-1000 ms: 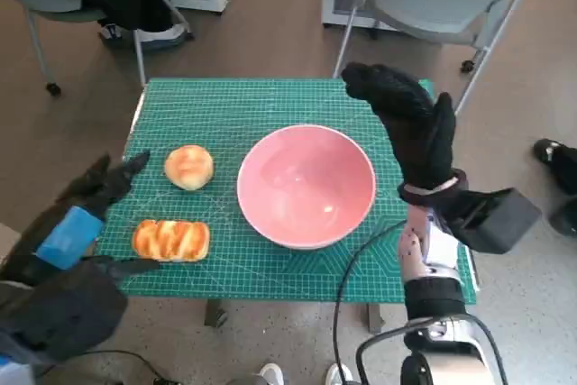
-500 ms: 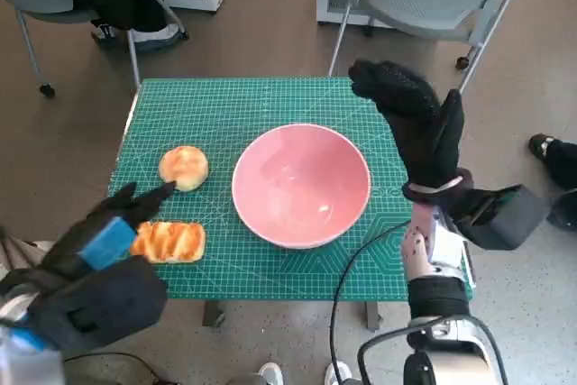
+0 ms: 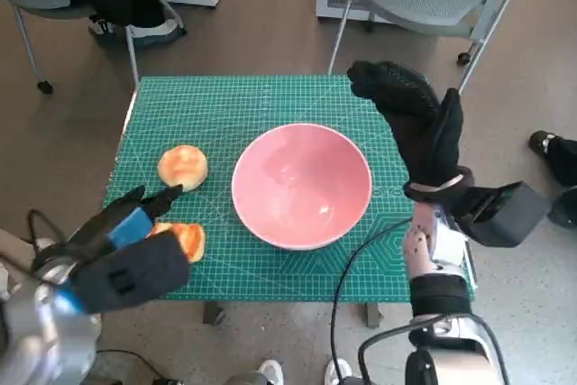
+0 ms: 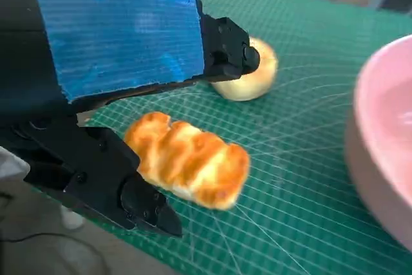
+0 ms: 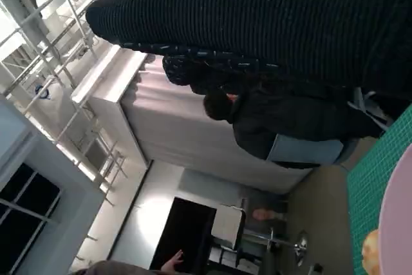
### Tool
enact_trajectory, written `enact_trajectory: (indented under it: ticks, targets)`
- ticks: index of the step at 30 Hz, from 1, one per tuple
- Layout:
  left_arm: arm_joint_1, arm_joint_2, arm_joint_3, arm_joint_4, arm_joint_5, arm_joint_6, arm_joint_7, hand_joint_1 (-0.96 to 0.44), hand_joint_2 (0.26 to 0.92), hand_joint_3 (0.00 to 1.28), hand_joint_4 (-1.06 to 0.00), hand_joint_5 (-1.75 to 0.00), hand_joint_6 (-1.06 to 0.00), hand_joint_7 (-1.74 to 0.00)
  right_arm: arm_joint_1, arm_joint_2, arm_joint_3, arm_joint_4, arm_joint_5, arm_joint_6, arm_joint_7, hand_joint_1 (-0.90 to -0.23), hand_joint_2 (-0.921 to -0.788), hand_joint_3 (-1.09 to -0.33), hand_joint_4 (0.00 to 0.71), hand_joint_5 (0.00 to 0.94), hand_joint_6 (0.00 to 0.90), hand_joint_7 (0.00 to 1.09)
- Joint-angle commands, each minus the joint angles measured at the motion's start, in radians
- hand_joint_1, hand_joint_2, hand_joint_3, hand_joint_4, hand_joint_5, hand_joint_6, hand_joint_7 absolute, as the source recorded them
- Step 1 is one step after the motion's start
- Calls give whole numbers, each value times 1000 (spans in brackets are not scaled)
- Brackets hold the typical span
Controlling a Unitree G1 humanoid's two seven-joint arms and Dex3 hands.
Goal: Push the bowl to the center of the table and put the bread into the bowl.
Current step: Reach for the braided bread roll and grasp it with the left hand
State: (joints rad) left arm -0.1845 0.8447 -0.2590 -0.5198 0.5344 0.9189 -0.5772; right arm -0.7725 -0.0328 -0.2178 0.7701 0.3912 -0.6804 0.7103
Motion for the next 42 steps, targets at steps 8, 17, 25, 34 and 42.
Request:
enact_trajectory:
  ticks: [8, 17, 25, 34, 42]
  targets:
    - [-89, -60, -62, 199, 51, -8, 35, -92, 688, 10, 1, 1, -196, -6, 7, -3, 0, 16, -2, 1, 0, -692, -921, -876, 88, 3, 172, 23]
    - [-129, -104, -94, 328, 73, -33, 56, -100, 690, 9, 1, 1, -201, -6, 13, 0, 3, 10, -3, 2, -3, -688, -921, -877, 89, 2, 172, 24]
    - [-142, -127, -116, 402, 85, -59, 65, -102, 692, 9, 1, 1, -208, -8, 21, 1, 4, -3, -1, 7, -4, -688, -921, -876, 90, 3, 171, 26]
    - [-153, -130, -136, 444, 103, -70, 37, -95, 697, 10, -32, -12, -230, -12, 27, 0, 6, -17, -3, 15, -13, -687, -921, -876, 92, 3, 170, 28]
    - [-156, -131, -151, 467, 106, -77, 14, -89, 703, 11, -72, -20, -256, -17, 30, 3, 6, -14, -3, 13, -15, -688, -921, -876, 93, 3, 170, 29]
